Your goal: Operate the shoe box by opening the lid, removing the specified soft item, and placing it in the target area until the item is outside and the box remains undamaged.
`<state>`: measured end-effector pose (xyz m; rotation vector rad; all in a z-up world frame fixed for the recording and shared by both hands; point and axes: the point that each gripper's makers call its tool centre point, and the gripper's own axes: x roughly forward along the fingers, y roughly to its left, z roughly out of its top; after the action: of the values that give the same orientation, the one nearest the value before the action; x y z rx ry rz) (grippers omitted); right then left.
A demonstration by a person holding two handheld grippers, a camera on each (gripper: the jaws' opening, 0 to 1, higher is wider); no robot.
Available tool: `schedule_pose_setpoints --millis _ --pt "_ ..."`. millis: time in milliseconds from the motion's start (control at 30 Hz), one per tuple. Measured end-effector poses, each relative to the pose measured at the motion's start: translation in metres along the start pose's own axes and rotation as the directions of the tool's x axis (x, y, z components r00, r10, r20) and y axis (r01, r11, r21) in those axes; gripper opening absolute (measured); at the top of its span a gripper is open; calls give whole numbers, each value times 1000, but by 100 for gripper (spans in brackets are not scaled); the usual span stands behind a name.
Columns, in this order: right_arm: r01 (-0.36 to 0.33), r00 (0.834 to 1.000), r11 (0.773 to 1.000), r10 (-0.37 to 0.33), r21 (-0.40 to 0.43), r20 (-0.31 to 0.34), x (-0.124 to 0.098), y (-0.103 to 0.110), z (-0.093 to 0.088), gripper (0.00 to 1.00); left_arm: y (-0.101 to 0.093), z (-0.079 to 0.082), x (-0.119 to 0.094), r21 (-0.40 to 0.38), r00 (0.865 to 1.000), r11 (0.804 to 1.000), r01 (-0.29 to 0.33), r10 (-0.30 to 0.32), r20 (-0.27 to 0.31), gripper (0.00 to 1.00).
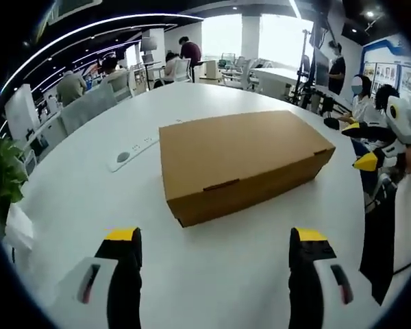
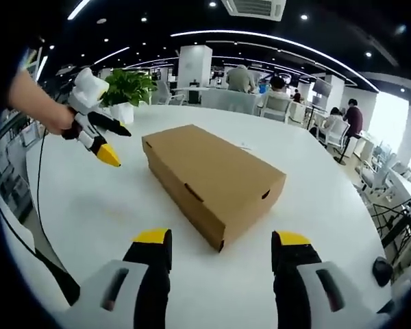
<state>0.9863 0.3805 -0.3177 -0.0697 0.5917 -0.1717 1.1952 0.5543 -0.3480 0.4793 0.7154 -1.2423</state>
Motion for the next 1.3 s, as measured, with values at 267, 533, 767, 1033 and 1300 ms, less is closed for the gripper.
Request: schedule_pose_setpoints --millis 267,533,767,1033,1300 --pt "24 999 1000 -23 19 -30 5 -10 -11 55 8 16 7 -49 999 998 -29 30 21 98" --pt "-12 1000 1000 12 0 -16 15 -8 -2 50 18 -5 5 5 992 997 -82 82 -99 97" --pt "-47 998 998 48 42 -33 17 -1 -11 59 28 -11 -3 34 992 996 -85 88 -88 99" --pt "-71 996 996 74 59 -44 26 5 -14 59 22 5 -4 70 993 995 -75 82 -90 99" --pt "-45 999 999 46 22 -13 29 -2 0 90 27 -2 9 47 992 997 -55 60 -107 99"
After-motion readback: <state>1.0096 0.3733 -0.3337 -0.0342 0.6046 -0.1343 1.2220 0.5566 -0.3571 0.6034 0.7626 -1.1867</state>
